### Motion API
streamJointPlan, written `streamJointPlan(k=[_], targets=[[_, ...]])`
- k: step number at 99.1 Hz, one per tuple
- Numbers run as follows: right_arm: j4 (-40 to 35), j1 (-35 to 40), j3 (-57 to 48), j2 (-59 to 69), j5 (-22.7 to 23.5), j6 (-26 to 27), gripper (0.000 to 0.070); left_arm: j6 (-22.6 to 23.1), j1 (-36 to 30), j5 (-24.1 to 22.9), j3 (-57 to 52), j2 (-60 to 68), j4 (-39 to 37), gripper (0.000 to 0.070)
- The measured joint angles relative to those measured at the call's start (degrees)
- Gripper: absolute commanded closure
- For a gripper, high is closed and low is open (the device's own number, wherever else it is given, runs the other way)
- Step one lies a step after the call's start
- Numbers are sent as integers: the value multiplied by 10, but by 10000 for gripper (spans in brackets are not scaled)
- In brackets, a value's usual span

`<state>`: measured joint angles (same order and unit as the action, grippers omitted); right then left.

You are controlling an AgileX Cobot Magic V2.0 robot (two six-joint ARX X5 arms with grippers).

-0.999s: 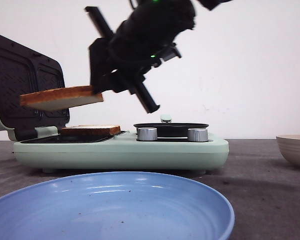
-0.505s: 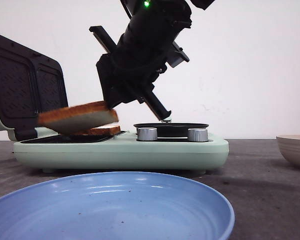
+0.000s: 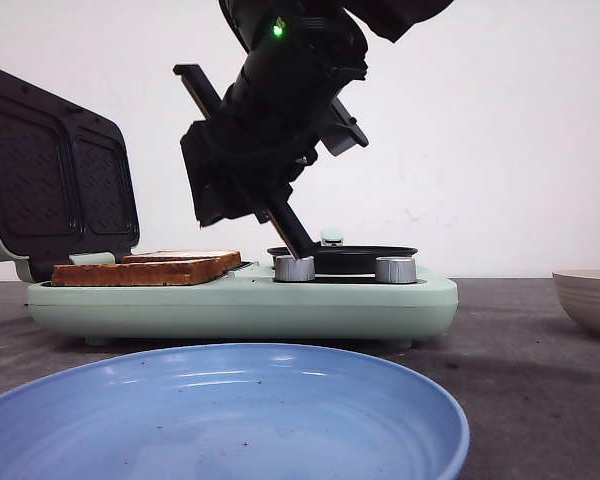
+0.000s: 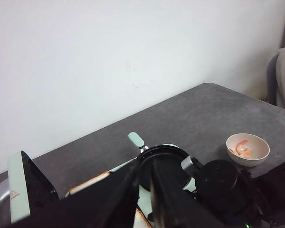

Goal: Make breakfast with bread and shrimp
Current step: 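Carry the bread with the right gripper and lay it on the other plate, then open the right gripper and raise it away from the sandwich maker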

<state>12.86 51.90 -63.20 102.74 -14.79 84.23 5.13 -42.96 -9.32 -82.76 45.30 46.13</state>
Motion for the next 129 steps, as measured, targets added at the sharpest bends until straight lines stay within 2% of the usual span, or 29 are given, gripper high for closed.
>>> streamJointPlan(k=[9,17,26,48,58,68,93,116,129], targets=[[23,-1,0,0,1,-17,700,0,-3,0,0,0,0,700],[51,-3,0,0,9,-56,700,0,-4,0,0,0,1,700],[68,-14,0,-12,20,-119,700,0,-4,0,0,0,4,700],[51,-63,-1,-114,67,-283,700,7,-4,-9,0,0,16,700],[9,-98,-4,-167,84,-354,700,19,-4,-32,0,0,17,700],[-66,-139,-4,-219,99,-409,700,25,-4,-54,0,0,18,700],[-247,-243,-4,-333,119,-533,700,29,-4,-57,0,17,20,700],[-327,-279,-4,-416,195,-696,700,12,-4,-57,0,58,19,700],[-335,-288,-2,-455,237,-769,700,6,0,-57,0,81,15,700]])
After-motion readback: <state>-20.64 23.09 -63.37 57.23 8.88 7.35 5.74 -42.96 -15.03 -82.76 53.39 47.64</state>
